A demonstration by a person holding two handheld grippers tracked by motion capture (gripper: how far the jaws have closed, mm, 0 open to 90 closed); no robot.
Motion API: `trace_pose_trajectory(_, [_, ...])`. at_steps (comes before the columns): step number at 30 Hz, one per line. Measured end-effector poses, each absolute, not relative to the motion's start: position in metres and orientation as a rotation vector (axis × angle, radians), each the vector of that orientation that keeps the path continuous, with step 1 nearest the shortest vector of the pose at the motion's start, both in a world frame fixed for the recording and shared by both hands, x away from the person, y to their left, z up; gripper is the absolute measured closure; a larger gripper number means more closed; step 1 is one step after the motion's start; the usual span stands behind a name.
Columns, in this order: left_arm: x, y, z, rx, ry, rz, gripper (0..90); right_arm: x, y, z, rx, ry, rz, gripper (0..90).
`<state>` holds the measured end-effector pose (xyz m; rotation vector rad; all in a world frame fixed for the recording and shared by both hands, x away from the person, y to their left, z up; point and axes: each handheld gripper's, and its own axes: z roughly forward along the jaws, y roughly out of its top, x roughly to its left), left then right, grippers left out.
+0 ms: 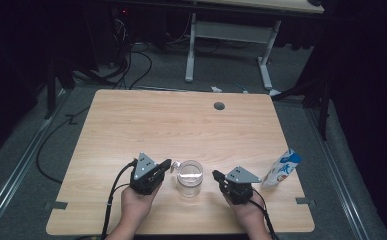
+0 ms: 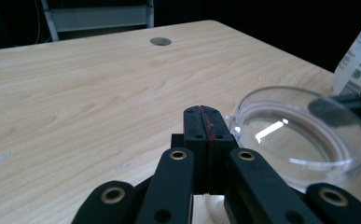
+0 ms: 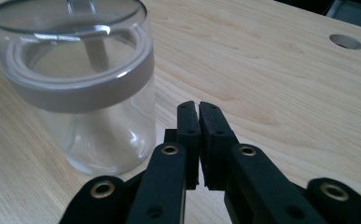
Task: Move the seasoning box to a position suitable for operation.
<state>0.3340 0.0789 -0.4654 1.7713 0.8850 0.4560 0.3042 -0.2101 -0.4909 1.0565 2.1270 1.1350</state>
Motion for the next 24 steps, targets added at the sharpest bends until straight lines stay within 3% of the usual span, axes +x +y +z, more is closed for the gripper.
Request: trace_pose_trajectory(24, [0.343,0.062,-0.463,1.803,0.865,0.471,89.9,0.301,-0.211,-0.491,1.039,2.132,1.153,85.6])
